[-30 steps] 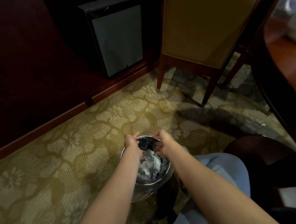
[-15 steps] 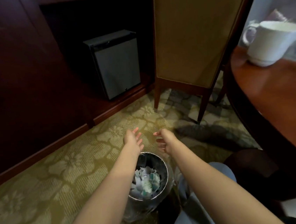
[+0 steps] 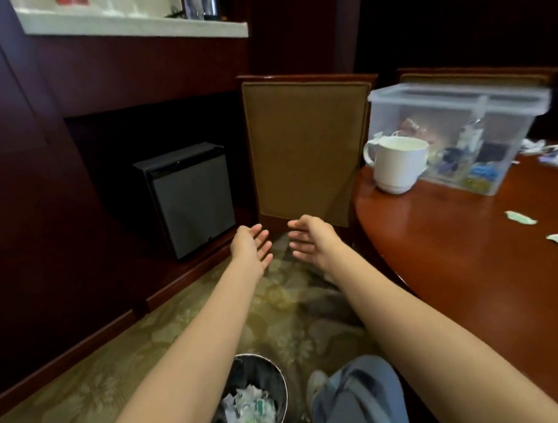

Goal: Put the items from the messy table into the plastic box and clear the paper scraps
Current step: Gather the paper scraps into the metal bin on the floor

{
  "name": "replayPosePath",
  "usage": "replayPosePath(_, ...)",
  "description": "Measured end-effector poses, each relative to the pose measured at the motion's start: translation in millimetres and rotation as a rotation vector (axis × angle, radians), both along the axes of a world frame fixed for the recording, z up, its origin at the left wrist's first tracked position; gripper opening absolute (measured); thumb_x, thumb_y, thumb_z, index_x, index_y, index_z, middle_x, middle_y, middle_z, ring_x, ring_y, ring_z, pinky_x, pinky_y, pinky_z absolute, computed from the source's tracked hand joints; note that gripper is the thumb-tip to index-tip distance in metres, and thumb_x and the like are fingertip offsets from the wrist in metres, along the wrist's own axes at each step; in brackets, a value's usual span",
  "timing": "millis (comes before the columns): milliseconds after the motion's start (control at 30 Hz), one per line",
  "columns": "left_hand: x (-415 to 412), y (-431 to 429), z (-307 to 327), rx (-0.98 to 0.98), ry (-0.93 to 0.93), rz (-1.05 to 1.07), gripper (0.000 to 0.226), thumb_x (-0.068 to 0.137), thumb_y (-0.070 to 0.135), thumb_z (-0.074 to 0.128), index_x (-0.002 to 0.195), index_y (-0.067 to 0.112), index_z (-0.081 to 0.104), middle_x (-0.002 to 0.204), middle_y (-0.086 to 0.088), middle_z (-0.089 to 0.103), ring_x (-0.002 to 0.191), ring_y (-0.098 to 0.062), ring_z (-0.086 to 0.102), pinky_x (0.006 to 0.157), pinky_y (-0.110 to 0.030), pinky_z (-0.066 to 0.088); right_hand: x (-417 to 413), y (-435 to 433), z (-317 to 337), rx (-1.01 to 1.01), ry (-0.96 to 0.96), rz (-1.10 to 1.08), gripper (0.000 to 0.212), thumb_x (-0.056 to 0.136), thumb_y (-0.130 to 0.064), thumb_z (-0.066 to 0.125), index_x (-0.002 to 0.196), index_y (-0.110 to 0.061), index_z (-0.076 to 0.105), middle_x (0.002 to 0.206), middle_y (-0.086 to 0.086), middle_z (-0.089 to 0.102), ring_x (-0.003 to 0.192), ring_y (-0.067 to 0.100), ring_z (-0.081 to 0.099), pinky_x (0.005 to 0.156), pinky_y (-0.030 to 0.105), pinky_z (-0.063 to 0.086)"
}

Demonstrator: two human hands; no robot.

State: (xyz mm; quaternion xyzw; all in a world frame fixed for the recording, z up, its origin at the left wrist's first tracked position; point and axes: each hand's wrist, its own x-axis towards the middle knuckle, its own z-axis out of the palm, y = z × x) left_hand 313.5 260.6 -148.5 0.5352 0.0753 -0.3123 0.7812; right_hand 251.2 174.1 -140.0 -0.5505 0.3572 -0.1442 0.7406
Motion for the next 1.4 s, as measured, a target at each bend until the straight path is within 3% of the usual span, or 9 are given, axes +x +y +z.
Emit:
replayPosePath(200, -27, -34, 41, -0.06, -0.078, -0.076, 0.031, 0.098, 0.018, 0.03, 0.076, 0.017, 0.053, 0.09, 0.001, 0.059, 0.094, -0.018, 0.052, 0.096, -0.034, 0.037, -39, -40, 45, -0.063, -0.096, -0.09, 0.023, 0.092, -0.015, 0.041, 0.077, -0.016, 0.058, 0.078, 0.001, 0.058, 0.067, 0.015, 0.054, 0.063, 0.026, 0.043)
replayPosePath(400, -71, -78, 61, -0.078, -0.129, -0.22, 0.031, 0.097, 0.018, 0.031, 0.077, 0.016, 0.054, 0.078, 0.002, 0.057, 0.072, -0.015, 0.053, 0.08, -0.032, 0.041, -90, -84, 57, -0.079, -0.146, -0.261, 0.018, 0.092, -0.014, 0.044, 0.085, -0.011, 0.061, 0.075, 0.002, 0.06, 0.064, 0.014, 0.055, 0.059, 0.025, 0.046)
replayPosePath(600, -123, -126, 69, -0.032, -0.228, -0.437, 0.032, 0.099, 0.02, 0.03, 0.111, 0.01, 0.059, 0.092, -0.004, 0.061, 0.09, -0.021, 0.055, 0.087, -0.033, 0.042, -151, -120, 61, -0.092, -0.133, -0.417, 0.024, 0.095, -0.016, 0.041, 0.081, -0.013, 0.06, 0.088, 0.005, 0.061, 0.07, 0.016, 0.056, 0.068, 0.028, 0.048)
replayPosePath(733, -157, -163, 66, 0.176, -0.546, -0.579, 0.041, 0.1, 0.022, 0.028, 0.116, 0.007, 0.062, 0.121, -0.01, 0.06, 0.11, -0.027, 0.055, 0.097, -0.033, 0.041, -196, -142, 62, -0.142, -0.073, -0.541, 0.027, 0.097, -0.016, 0.041, 0.111, -0.007, 0.062, 0.102, 0.008, 0.062, 0.072, 0.016, 0.057, 0.069, 0.027, 0.049)
replayPosePath(900, -180, -202, 58, 0.482, -1.093, -0.74, 0.039, 0.1, 0.024, 0.03, 0.121, 0.01, 0.059, 0.132, -0.012, 0.054, 0.122, -0.028, 0.048, 0.1, -0.031, 0.036, -259, -163, 64, -0.27, 0.021, -0.704, 0.021, 0.093, -0.012, 0.05, 0.108, -0.007, 0.064, 0.105, 0.008, 0.064, 0.087, 0.019, 0.06, 0.065, 0.024, 0.05)
replayPosePath(1000, -191, -220, 49, 0.512, -1.248, -0.836, 0.043, 0.1, 0.028, 0.032, 0.136, 0.009, 0.045, 0.143, -0.012, 0.045, 0.131, -0.028, 0.041, 0.106, -0.032, 0.031, -296, -176, 63, -0.529, 0.198, -0.786, 0.018, 0.094, -0.018, 0.051, 0.1, -0.012, 0.066, 0.114, 0.007, 0.065, 0.094, 0.018, 0.058, 0.074, 0.025, 0.049)
replayPosePath(1167, -200, -242, 41, 0.628, -1.416, -0.948, 0.06, 0.1, 0.038, 0.028, 0.151, 0.009, 0.012, 0.155, -0.012, 0.023, 0.142, -0.03, 0.025, 0.117, -0.041, 0.018, -351, -192, 49, -0.946, 0.639, -0.764, 0.031, 0.096, -0.024, 0.041, 0.119, -0.016, 0.06, 0.124, 0.008, 0.058, 0.103, 0.022, 0.057, 0.08, 0.026, 0.047)
replayPosePath(1267, -206, -253, 40, 0.661, -1.49, -1.03, 0.059, 0.101, 0.04, 0.025, 0.151, 0.01, 0.013, 0.157, -0.01, 0.017, 0.145, -0.026, 0.018, 0.118, -0.041, 0.01, -373, -201, 38, -0.953, 0.895, -0.609, 0.045, 0.097, -0.029, 0.037, 0.14, -0.016, 0.042, 0.151, 0.011, 0.033, 0.139, 0.029, 0.03, 0.113, 0.041, 0.027)
replayPosePath(1400, -229, -265, 40, 0.615, -1.56, -1.164, 0.054, 0.102, 0.04, 0.017, 0.151, 0.018, 0.017, 0.158, -0.005, 0.017, 0.146, -0.024, 0.015, 0.119, -0.039, 0.011, -377, -206, 28, -0.921, 0.994, -0.418, 0.052, 0.098, -0.031, 0.031, 0.146, -0.009, 0.028, 0.153, 0.01, 0.027, 0.143, 0.027, 0.021, 0.116, 0.045, 0.012)
